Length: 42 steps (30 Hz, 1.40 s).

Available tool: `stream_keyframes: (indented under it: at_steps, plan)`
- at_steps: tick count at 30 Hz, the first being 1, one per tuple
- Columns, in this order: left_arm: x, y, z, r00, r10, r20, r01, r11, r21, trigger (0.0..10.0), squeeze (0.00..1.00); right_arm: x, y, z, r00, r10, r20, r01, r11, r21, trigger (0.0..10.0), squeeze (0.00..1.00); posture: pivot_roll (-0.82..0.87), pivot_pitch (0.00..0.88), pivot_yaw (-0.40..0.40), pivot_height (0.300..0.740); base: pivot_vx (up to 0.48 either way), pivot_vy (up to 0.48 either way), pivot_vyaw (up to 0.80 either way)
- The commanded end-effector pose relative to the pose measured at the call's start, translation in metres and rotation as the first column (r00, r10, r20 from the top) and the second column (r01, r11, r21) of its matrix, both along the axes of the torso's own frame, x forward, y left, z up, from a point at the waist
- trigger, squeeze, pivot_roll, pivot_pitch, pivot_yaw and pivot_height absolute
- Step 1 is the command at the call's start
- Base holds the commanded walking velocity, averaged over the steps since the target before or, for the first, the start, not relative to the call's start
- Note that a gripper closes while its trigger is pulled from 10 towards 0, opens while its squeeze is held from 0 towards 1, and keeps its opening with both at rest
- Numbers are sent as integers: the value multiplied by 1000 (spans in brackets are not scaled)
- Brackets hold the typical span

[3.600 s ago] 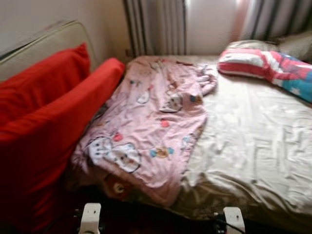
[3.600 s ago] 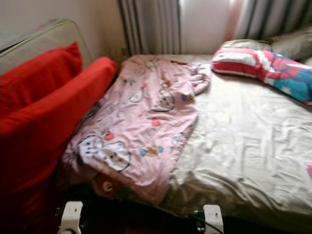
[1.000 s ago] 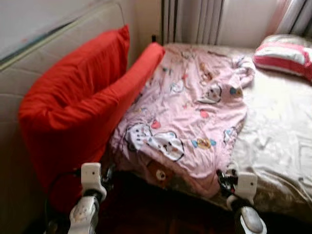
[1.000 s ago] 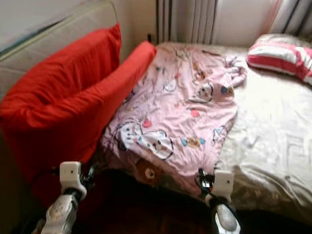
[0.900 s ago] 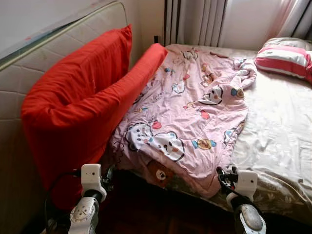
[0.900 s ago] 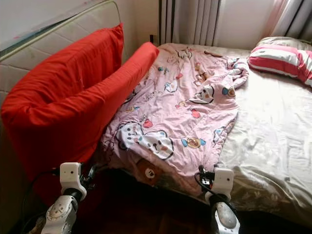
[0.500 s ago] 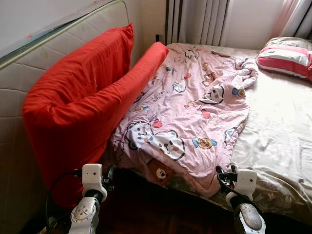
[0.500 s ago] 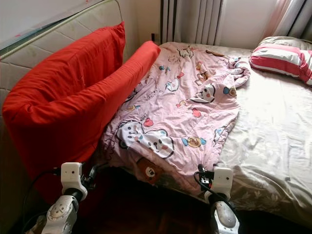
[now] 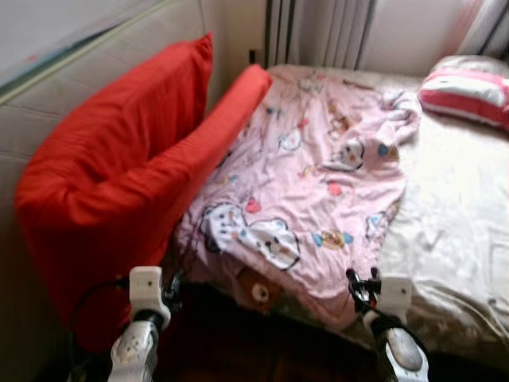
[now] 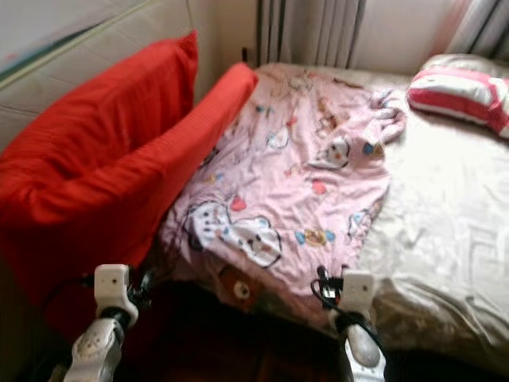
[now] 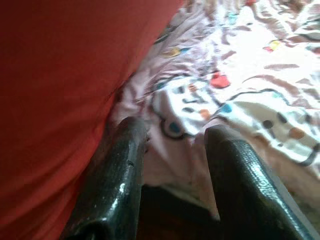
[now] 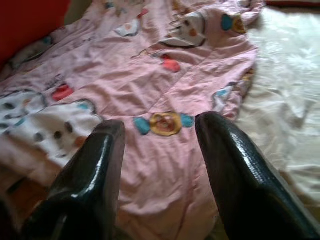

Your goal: Clean up the room

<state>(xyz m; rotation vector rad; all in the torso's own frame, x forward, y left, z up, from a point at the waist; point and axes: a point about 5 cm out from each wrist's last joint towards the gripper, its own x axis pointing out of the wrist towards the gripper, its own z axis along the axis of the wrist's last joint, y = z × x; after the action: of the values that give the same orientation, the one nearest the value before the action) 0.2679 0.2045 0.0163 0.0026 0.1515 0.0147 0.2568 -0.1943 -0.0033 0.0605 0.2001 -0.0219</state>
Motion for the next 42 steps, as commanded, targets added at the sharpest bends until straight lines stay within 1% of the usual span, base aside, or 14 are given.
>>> stream_keyframes:
  at_steps: [1,17,33,42]
  plan:
    - [-1,0,-1,1000,-2,-10,2,1000,-3,10000,0,0,-1,1,1000,-3,3,3,1000,-3,10000,0,-39,49,36,740,274,0,0]
    - [4,-3,5,1000,-19,16,19,1000,4,10000,0,1,3,3,999,28,21,-27,1000,-15,10000,0,-44,51,37,740,274,0,0]
    - [4,-6,8,999,-39,37,39,999,-5,10000,0,2,2,9,998,28,55,-27,999,-23,10000,0,-58,23,41,740,0,0,0]
    - [1,-6,8,998,-48,42,48,999,-8,10000,0,-2,-1,7,998,-11,56,13,999,-38,10000,0,-54,13,43,740,0,0,0]
